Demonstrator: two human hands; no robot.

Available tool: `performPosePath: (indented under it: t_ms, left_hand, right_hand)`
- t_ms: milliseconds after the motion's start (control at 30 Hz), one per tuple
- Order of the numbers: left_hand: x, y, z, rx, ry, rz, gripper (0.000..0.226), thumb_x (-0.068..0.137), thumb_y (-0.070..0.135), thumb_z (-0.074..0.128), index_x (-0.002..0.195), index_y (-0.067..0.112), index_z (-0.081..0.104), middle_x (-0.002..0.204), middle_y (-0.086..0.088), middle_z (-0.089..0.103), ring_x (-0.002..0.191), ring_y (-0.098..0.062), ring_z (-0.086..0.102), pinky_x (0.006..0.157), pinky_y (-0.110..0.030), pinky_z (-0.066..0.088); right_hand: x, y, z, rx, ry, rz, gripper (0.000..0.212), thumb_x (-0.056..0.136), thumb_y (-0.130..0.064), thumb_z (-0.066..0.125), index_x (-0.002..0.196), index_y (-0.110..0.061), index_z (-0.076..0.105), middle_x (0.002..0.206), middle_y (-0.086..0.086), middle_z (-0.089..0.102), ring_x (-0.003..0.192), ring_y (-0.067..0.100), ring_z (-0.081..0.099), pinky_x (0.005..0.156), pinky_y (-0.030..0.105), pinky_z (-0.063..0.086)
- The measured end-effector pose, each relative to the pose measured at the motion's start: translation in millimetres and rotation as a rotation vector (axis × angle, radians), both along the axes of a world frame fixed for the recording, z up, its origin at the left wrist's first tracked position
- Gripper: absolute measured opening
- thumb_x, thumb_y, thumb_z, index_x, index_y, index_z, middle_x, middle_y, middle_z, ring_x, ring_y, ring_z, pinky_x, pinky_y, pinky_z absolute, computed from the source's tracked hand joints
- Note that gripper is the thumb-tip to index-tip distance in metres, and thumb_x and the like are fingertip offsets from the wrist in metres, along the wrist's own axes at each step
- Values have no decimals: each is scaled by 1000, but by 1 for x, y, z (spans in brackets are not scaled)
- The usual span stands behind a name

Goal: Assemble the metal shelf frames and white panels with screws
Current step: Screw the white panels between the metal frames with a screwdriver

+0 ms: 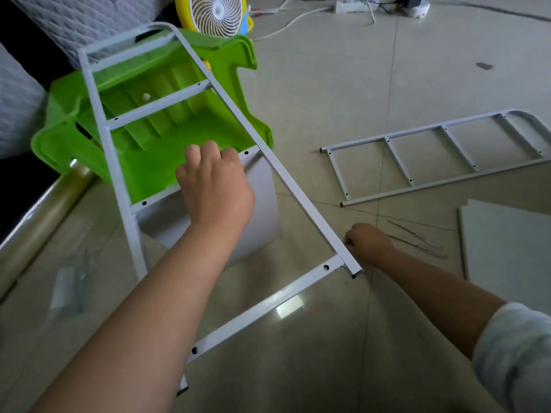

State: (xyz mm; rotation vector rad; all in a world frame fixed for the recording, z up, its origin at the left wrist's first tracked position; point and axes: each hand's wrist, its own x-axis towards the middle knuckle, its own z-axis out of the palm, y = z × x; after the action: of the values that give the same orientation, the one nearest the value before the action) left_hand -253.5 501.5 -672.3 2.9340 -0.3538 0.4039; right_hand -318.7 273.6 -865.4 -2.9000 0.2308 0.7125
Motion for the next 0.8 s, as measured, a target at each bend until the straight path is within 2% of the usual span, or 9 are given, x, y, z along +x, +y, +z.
performPosePath:
  t_ms: [100,233,300,367,467,533,667,733,800]
  left_hand:
    - [0,1,-2,-23,-74,-24,7,67,-5,58,73,-4,61,79,-25,57,86,-43,54,66,-44,40]
    - [0,0,-2,-14,-86,-52,7,62,2,56,66,-2,60,69,-22,56,73,-42,56,59,-43,43]
    - [0,0,-2,-36,-65,-48,10,70,3,55,72,-3,63,75,-23,58,80,-43,55,63,-44,42]
    - [0,-1,3,-12,27,6,17,86,6,50,92,-1,63,97,-21,57,101,-39,47,74,-43,37]
    - [-1,-1,8,37,108,28,24,94,16,44,109,5,59,114,-15,52,114,-31,36,83,-39,31]
    - [0,0,9,48,98,24,23,94,16,45,107,5,59,112,-15,52,113,-31,37,82,-38,31]
    - [5,7,12,99,79,-26,24,94,19,46,103,5,62,105,-18,55,104,-34,43,75,-38,30]
    - [9,11,14,81,82,-72,24,92,21,49,100,3,64,98,-21,57,97,-36,48,72,-38,32]
    - [12,13,16,19,106,-93,25,90,22,54,104,4,64,98,-21,60,97,-37,52,75,-40,37]
  right_hand:
    - [0,2,-9,3,15,-18,28,94,-17,40,104,-1,62,67,-4,24,97,27,52,69,26,30]
    - [1,4,-20,-5,-5,-58,25,92,-13,43,105,-3,63,76,1,37,87,21,48,70,26,36]
    - [1,5,-25,-19,-8,-71,23,91,-12,45,104,-5,62,94,7,48,95,22,51,76,27,42]
    - [4,4,-26,-25,-11,-75,22,90,-12,45,104,-6,62,105,9,51,98,22,52,81,28,44]
    - [10,3,-16,5,-49,-84,23,91,-14,44,101,-5,62,93,6,48,85,17,47,74,26,41]
    - [16,3,-1,93,-101,-174,20,88,-13,47,96,-4,63,90,8,54,80,17,47,68,25,37]
    - [36,8,46,346,-331,-365,16,85,-11,57,96,-2,65,95,13,66,90,24,59,72,23,40]
    - [48,18,75,487,-453,-451,20,85,-9,58,103,-3,64,85,10,64,76,17,60,65,16,40]
    - [61,31,105,654,-563,-522,25,85,-6,57,109,-3,63,78,4,59,60,3,52,60,12,39]
